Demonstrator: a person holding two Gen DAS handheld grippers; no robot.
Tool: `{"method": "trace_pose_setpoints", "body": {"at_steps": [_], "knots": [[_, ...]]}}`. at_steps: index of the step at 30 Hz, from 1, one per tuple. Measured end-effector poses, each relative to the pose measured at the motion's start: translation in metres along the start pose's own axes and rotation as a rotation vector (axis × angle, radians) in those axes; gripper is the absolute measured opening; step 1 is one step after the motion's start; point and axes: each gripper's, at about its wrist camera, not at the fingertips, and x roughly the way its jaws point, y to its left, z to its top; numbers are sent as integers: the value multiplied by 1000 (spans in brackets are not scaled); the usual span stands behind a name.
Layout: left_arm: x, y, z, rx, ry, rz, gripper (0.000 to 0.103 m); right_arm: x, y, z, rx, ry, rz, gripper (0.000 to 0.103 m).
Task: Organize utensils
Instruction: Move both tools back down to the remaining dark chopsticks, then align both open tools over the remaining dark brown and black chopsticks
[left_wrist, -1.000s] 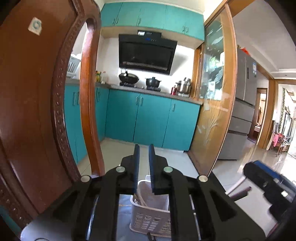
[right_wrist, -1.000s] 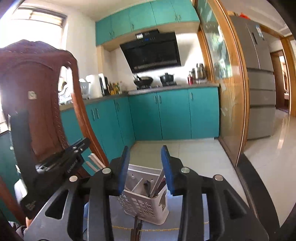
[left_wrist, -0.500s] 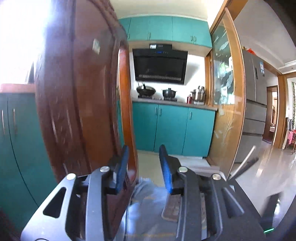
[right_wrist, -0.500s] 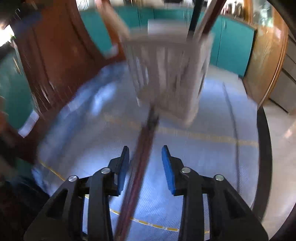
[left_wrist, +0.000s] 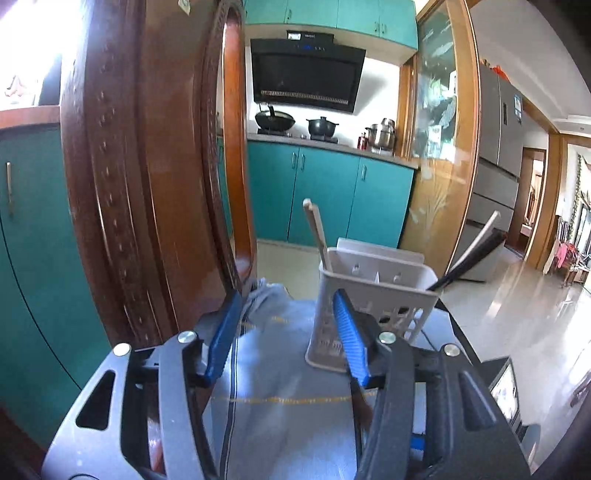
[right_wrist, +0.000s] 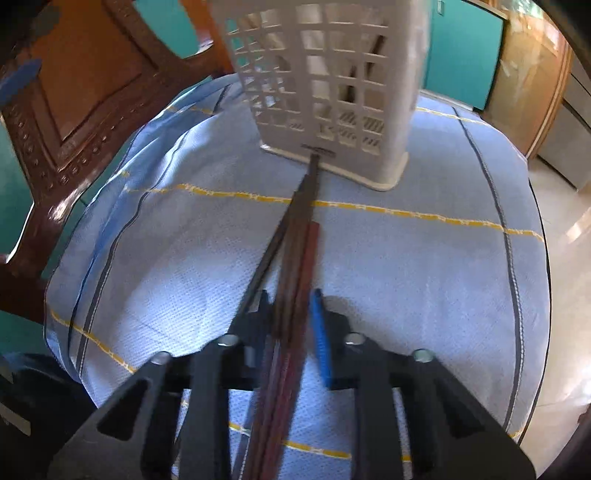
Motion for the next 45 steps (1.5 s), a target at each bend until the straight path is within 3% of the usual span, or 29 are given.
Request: {"method": "trace_pose_setpoints", "body": {"at_steps": [14,21,28,34,39,45], "knots": [[21,-4,-18,6,146,-16,62,-20,-52,-14,139,15,78,18],[38,-8,-26,-4,255,-42,68,-25,-60,-19,95,-4,-81,21],[49,-12,-38,22,356,-28,72,-21,-69,-18,114,-9,-141,21],[66,-11,-54,20,477,-34,72,-26,-74,-13,144,-45,-108,26],[78,-25,-74,55,583,-93,72,-22,-73,-11,144,-34,-126,26],[85,-54,-98,141,640,-142,72,-18,-81,-9,169,-19,-121,26]]}}
